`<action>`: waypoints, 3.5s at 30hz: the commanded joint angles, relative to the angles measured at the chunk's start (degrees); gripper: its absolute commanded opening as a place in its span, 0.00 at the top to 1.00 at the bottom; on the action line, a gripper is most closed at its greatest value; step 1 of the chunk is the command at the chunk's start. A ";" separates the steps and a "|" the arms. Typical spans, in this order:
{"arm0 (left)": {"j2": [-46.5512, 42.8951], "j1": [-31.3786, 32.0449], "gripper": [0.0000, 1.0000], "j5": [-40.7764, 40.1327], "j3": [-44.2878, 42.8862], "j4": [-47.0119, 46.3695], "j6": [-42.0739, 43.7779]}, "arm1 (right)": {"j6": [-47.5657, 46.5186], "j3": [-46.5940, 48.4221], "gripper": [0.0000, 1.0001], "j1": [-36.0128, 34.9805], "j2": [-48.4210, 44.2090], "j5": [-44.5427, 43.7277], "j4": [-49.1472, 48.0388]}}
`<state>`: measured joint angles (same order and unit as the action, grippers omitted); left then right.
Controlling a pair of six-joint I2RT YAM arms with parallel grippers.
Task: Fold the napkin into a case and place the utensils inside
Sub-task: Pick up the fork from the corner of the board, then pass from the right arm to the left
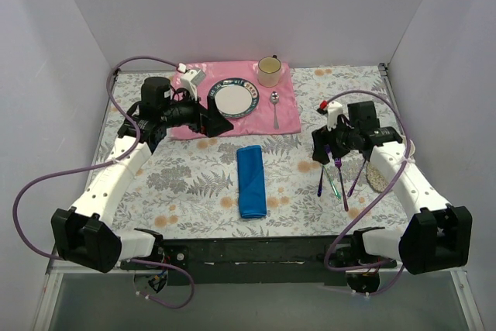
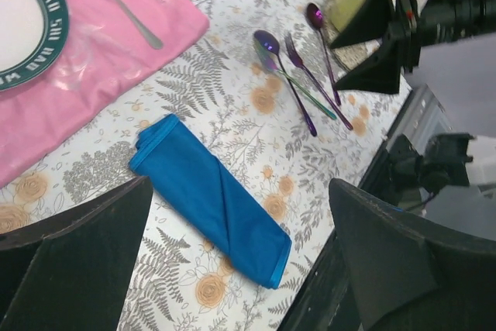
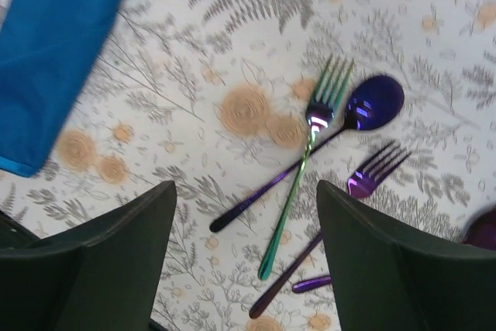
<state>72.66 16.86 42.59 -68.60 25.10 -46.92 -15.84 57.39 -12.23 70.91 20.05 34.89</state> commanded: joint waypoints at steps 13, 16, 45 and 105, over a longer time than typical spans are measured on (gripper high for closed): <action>0.55 -0.34 0.02 5.57 3.21 -3.65 0.60 | -9.82 -8.61 0.56 0.63 6.60 -11.97 -4.31; 0.81 -0.34 0.02 5.84 2.94 -3.40 0.68 | -10.62 -8.78 0.56 0.63 8.53 -12.05 -5.19; 1.43 -0.25 0.02 3.82 2.77 -1.55 2.53 | -13.08 -10.11 0.84 0.63 13.46 -10.39 -8.80; 19.09 8.19 0.82 6.28 -2.68 -36.18 -11.00 | 41.24 0.10 0.99 -23.45 -2.36 -0.28 -23.56</action>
<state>91.20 24.91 48.14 -68.75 -9.80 -55.48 25.21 57.47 -35.05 69.97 20.05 14.81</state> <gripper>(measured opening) 0.256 0.033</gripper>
